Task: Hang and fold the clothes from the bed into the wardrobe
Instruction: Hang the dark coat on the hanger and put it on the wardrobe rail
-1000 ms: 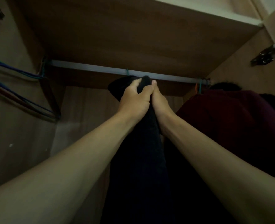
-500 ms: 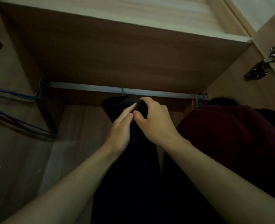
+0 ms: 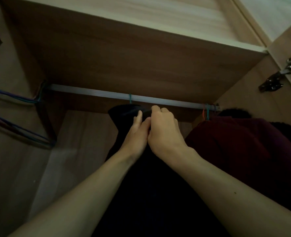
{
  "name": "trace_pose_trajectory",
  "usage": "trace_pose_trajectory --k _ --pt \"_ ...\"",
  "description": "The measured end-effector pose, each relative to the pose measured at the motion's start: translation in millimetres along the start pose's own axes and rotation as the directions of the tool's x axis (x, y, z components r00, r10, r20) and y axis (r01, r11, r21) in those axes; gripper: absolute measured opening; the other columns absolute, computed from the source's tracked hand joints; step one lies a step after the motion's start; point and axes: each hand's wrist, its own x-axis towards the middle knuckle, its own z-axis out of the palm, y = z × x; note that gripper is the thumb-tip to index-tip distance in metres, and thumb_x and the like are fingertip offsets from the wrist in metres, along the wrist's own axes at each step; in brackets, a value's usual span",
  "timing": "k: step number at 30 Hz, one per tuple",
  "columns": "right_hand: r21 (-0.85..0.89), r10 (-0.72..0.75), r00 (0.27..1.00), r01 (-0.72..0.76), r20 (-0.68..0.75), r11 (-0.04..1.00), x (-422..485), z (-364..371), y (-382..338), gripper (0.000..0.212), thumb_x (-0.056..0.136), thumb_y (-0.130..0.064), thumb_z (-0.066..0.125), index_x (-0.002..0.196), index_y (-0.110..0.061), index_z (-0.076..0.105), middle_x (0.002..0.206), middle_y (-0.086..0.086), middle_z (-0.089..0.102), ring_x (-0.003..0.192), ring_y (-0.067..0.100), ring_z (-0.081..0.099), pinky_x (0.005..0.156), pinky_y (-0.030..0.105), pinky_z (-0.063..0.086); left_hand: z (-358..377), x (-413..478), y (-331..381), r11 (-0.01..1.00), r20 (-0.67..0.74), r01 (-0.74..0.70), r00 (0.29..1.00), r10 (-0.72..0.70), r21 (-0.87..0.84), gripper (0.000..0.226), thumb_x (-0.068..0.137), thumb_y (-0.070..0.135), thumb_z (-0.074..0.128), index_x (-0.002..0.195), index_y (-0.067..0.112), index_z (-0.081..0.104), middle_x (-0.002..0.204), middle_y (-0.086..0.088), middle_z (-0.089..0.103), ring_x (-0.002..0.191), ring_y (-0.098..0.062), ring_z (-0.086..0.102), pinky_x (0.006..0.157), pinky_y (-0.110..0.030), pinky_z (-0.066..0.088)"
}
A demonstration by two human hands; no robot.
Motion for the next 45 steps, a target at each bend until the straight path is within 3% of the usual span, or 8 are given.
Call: trace_pose_trajectory --k 3,6,11,21,24,28,33,45 --pt "0.036 -0.021 0.998 0.023 -0.065 0.999 -3 3 13 0.039 0.093 -0.007 0.054 0.130 -0.016 0.046 0.123 0.007 0.050 0.109 0.027 0.055 0.077 0.030 0.043 12 5 -5 1.000 -0.001 -0.015 1.000 0.015 0.008 0.074 0.092 0.065 0.041 0.155 0.039 0.013 0.163 0.004 0.021 0.147 -0.016 0.025 0.121 -0.044 0.021" --pt "0.046 -0.044 0.990 0.050 -0.131 0.998 -2 4 25 0.041 0.093 -0.005 0.055 0.131 -0.017 0.048 0.124 0.006 0.051 0.110 0.027 0.056 0.087 0.035 0.050 23 6 -6 0.999 0.002 -0.034 0.999 0.034 0.035 0.081 0.085 0.068 0.042 0.155 0.039 0.013 0.162 0.003 0.024 0.146 -0.015 0.028 0.120 -0.043 0.023" --pt "0.026 -0.089 0.977 0.096 -0.193 0.995 -2 4 48 0.042 0.093 -0.006 0.053 0.134 -0.015 0.047 0.126 0.005 0.051 0.110 0.027 0.057 0.089 0.036 0.050 40 13 -11 0.998 0.022 -0.067 0.998 0.066 0.019 0.067 0.097 0.057 0.042 0.155 0.036 0.016 0.160 0.003 0.030 0.143 -0.014 0.032 0.119 -0.041 0.026" --pt "-0.140 -0.019 0.970 -0.016 -0.242 0.990 -7 -34 149 0.047 0.097 -0.007 0.050 0.143 -0.014 0.042 0.133 0.008 0.048 0.111 0.027 0.057 0.090 0.033 0.045 152 25 -7 0.995 0.189 -0.093 0.978 0.087 0.021 0.064 0.100 0.053 0.038 0.156 0.036 0.013 0.164 0.007 0.013 0.149 -0.014 0.019 0.114 -0.026 0.019" --pt "-0.200 0.027 0.970 -0.077 -0.240 0.977 -8 -44 173 0.045 0.098 -0.009 0.050 0.142 -0.014 0.041 0.135 0.008 0.047 0.111 0.026 0.057 0.085 0.032 0.044 179 26 -8 0.998 0.230 -0.059 0.972 0.049 0.035 0.067 0.098 0.059 0.038 0.155 0.041 0.008 0.165 0.006 0.010 0.149 -0.016 0.019 0.121 -0.038 0.020" --pt "-0.297 0.100 0.973 -0.160 -0.206 0.941 -10 -49 188 0.036 0.100 -0.012 0.051 0.135 -0.011 0.044 0.132 0.009 0.043 0.105 0.027 0.058 0.072 0.029 0.038 191 21 -9 0.959 0.265 -0.110 0.963 0.039 0.260 0.067 0.100 0.061 0.029 0.156 0.036 0.001 0.165 0.007 -0.009 0.151 -0.019 0.008 0.120 -0.037 0.014" --pt "-0.289 0.122 0.977 -0.170 -0.177 0.942 -17 -43 191 0.045 0.100 -0.012 0.051 0.142 -0.010 0.036 0.139 0.014 0.037 0.114 0.025 0.054 0.083 0.028 0.044 188 9 -12 0.884 0.256 -0.192 0.963 0.085 0.427 0.061 0.103 0.053 0.025 0.157 0.032 0.007 0.165 0.006 -0.011 0.152 -0.020 0.007 0.118 -0.035 0.014" --pt "-0.303 0.029 0.975 -0.097 -0.221 0.948 -16 -56 196 0.051 0.094 -0.012 0.061 0.140 -0.008 0.038 0.128 0.012 0.040 0.104 0.023 0.053 0.077 0.025 0.041 194 15 3 0.965 0.334 -0.172 0.938 0.098 0.200 0.062 0.104 0.043 0.036 0.157 0.032 0.006 0.165 0.007 -0.007 0.151 -0.015 0.006 0.116 -0.027 0.013"
